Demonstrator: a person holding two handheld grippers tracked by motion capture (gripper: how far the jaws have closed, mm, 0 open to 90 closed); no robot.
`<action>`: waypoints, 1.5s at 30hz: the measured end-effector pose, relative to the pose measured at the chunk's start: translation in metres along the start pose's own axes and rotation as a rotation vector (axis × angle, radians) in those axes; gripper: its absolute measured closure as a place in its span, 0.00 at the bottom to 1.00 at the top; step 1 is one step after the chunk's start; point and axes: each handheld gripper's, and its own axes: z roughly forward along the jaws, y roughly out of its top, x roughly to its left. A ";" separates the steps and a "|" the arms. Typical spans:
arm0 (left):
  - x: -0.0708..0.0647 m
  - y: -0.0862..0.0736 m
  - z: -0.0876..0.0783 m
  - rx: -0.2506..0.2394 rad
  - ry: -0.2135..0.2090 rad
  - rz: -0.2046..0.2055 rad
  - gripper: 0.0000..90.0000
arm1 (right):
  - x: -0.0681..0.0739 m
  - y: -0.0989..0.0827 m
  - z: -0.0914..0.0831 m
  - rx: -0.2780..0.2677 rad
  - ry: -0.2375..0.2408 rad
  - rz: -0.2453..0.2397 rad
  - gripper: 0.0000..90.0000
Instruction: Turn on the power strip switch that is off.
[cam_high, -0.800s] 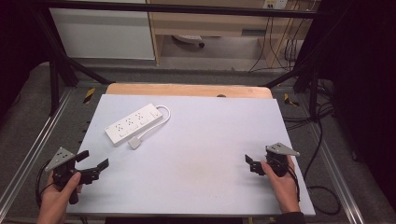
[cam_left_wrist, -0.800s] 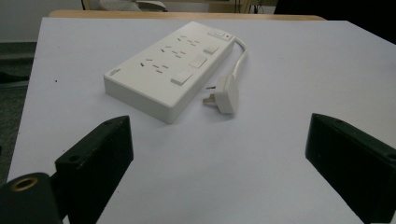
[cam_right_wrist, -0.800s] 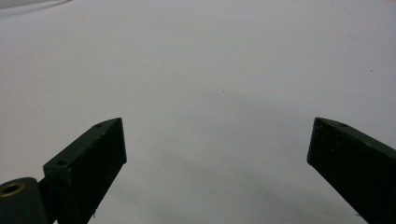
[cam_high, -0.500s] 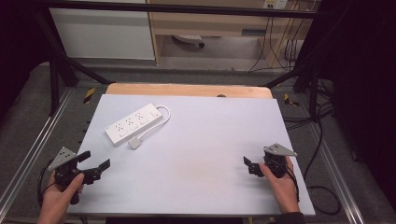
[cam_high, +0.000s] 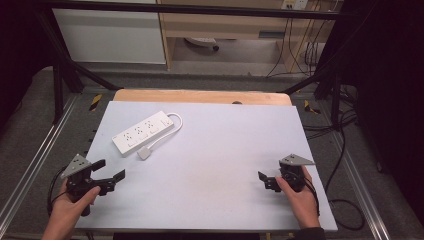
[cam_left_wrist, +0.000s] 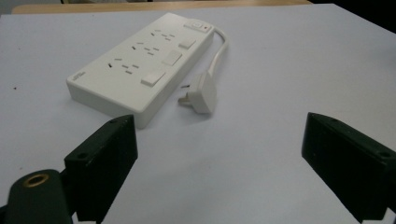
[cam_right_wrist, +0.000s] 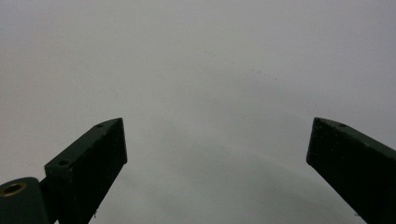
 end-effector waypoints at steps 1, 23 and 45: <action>-0.003 0.003 0.003 0.008 0.000 0.013 0.12 | 0.000 0.000 0.000 0.003 -0.001 -0.003 0.06; -0.015 0.054 0.028 0.033 -0.010 0.040 0.09 | 0.002 0.000 0.000 0.005 0.007 -0.004 0.05; -0.006 0.087 0.048 0.010 0.026 0.009 0.08 | 0.008 0.003 -0.005 -0.032 0.030 0.010 0.04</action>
